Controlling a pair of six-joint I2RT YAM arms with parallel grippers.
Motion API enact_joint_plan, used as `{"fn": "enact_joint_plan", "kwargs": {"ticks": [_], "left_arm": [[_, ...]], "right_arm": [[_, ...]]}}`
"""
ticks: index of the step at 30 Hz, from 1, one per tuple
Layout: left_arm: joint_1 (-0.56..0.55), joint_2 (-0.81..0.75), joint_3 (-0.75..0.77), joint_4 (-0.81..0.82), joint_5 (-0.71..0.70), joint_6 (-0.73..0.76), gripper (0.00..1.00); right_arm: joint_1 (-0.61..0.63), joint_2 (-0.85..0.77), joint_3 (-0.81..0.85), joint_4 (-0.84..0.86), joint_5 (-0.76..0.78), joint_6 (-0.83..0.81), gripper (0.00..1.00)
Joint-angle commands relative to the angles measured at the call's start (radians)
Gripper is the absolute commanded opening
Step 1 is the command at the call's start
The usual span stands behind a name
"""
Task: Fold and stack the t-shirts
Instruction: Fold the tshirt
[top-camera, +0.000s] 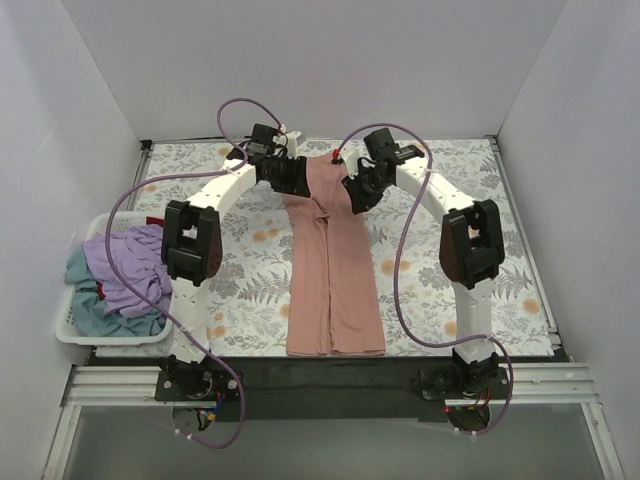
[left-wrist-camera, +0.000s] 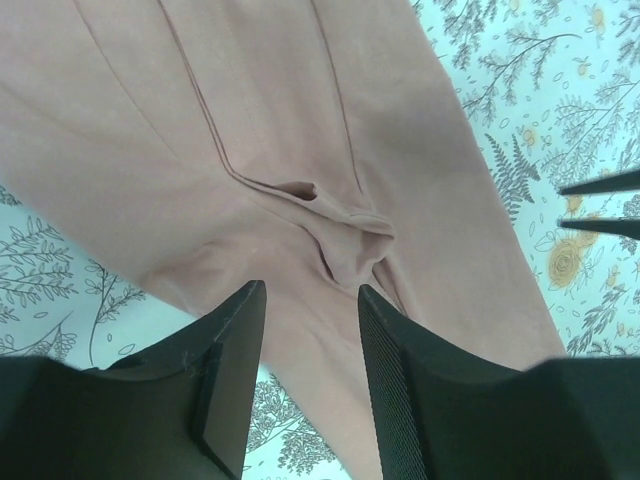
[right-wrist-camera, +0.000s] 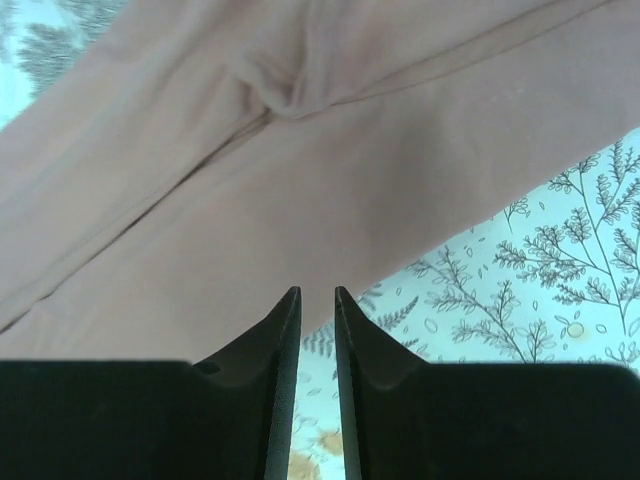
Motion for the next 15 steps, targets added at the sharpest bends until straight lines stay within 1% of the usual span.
{"fn": "enact_joint_plan", "kwargs": {"ticks": [1, 2, 4, 5, 6, 8, 10, 15], "left_arm": [[0.0, 0.016, -0.013, 0.01, -0.025, -0.03, 0.39], [0.002, 0.026, -0.005, 0.015, -0.025, -0.033, 0.36], [0.003, 0.064, 0.013, 0.015, -0.051, -0.04, 0.32], [0.003, 0.078, 0.036, 0.01, -0.065, -0.04, 0.28], [0.005, 0.096, 0.047, -0.002, -0.108, -0.04, 0.26], [0.011, 0.138, 0.084, -0.027, -0.14, -0.034, 0.25], [0.028, 0.165, 0.112, -0.089, -0.154, -0.024, 0.25], [0.056, 0.188, 0.102, -0.14, -0.202, 0.036, 0.25]], "right_arm": [[0.011, 0.068, 0.073, 0.031, 0.099, 0.04, 0.25], [0.012, 0.097, 0.079, 0.056, 0.106, 0.045, 0.23], [0.011, 0.139, 0.104, 0.081, 0.137, 0.052, 0.22], [0.012, 0.152, 0.111, 0.096, 0.146, 0.054, 0.2], [0.011, 0.165, 0.121, 0.104, 0.163, 0.057, 0.2], [0.011, 0.191, 0.121, 0.126, 0.175, 0.058, 0.19], [0.011, 0.208, 0.112, 0.147, 0.195, 0.06, 0.19], [0.011, 0.216, 0.043, 0.152, 0.2, 0.054, 0.18]]}}
